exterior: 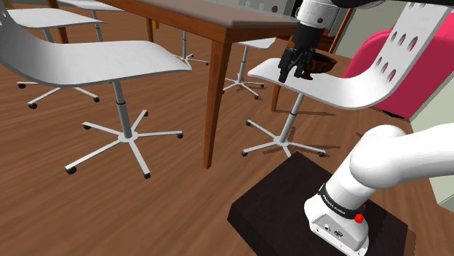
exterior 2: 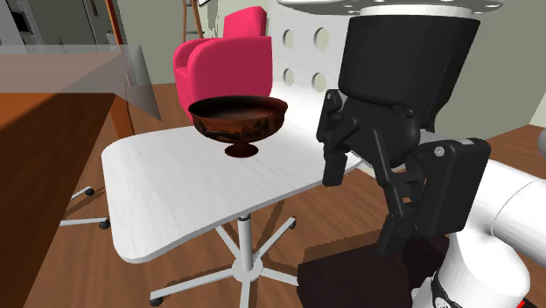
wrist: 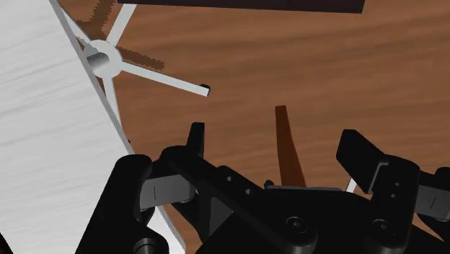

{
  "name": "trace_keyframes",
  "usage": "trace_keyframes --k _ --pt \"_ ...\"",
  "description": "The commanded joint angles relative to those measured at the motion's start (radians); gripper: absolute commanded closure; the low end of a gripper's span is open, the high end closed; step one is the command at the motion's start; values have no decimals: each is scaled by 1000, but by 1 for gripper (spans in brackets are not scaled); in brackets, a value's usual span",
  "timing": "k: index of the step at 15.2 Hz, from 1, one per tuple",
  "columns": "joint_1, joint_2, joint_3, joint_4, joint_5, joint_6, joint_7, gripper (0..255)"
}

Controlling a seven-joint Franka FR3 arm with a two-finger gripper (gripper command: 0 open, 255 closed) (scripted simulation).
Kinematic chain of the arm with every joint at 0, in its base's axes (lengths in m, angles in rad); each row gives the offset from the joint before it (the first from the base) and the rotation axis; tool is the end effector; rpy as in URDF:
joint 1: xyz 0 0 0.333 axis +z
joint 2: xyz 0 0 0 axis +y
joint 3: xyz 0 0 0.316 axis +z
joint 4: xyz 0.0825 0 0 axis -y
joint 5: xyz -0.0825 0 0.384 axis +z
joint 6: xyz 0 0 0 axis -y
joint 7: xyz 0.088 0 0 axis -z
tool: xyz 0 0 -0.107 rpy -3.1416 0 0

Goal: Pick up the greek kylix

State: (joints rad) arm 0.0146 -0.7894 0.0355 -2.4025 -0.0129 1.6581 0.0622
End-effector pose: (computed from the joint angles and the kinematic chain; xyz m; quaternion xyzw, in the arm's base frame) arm 0.3133 0.0173 0.5772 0.9995 -0.0106 0.0233 0.0179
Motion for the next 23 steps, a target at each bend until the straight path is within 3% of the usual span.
trace_keyframes --k 1,10,19,23 --pt "0 0 0 0 0 0 0 0" --pt "-82 251 -116 239 -129 -47 -123 0" --pt "-143 534 -212 559 -212 -121 -246 0" --pt "-143 526 -214 510 -214 -81 -239 0"
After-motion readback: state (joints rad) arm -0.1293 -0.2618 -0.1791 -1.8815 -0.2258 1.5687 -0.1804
